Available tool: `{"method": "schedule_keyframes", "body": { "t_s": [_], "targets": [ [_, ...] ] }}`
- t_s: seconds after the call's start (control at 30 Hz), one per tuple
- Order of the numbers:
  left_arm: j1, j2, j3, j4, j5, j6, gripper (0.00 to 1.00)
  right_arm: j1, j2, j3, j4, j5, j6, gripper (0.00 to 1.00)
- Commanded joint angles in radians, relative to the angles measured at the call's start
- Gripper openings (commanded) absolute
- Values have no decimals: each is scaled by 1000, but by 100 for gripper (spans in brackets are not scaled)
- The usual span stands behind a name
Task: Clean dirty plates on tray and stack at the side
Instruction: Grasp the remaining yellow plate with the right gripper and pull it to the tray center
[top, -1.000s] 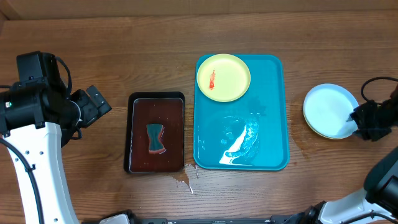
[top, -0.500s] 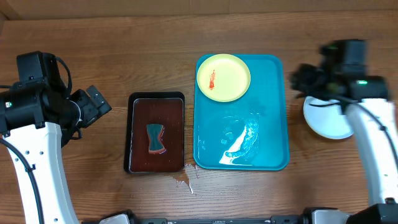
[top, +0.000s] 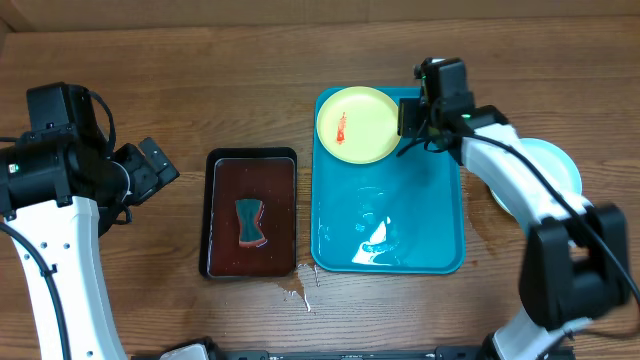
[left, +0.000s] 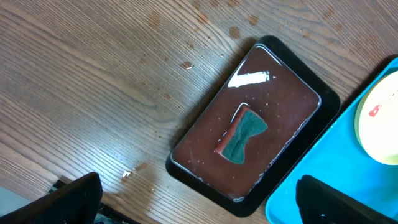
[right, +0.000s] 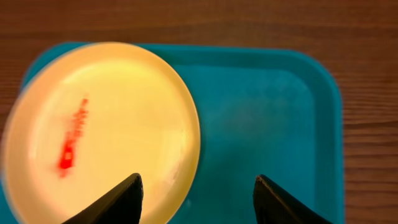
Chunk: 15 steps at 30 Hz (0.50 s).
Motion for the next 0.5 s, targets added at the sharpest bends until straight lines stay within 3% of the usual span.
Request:
{"method": "schedule_keyframes", "body": {
  "t_s": [0.0,0.17,0.23,0.37,0.47],
  "targets": [
    [5,-13,14,-1,-10,8,100,-2,73,-7,38,5,-7,59],
    [5,-13,14,-1,-10,8,100,-3,175,-7,92,-47,-7,58],
    [5,-13,14,-1,-10,8,100,-3,201,-7,99,-47,-6,44],
    [5,-13,14,-1,-10,8,100,-3,199,-3,86,-47,-6,4],
    [5,-13,14,-1,-10,8,100,-3,161,4,47,-47,-2,4]
  ]
}}
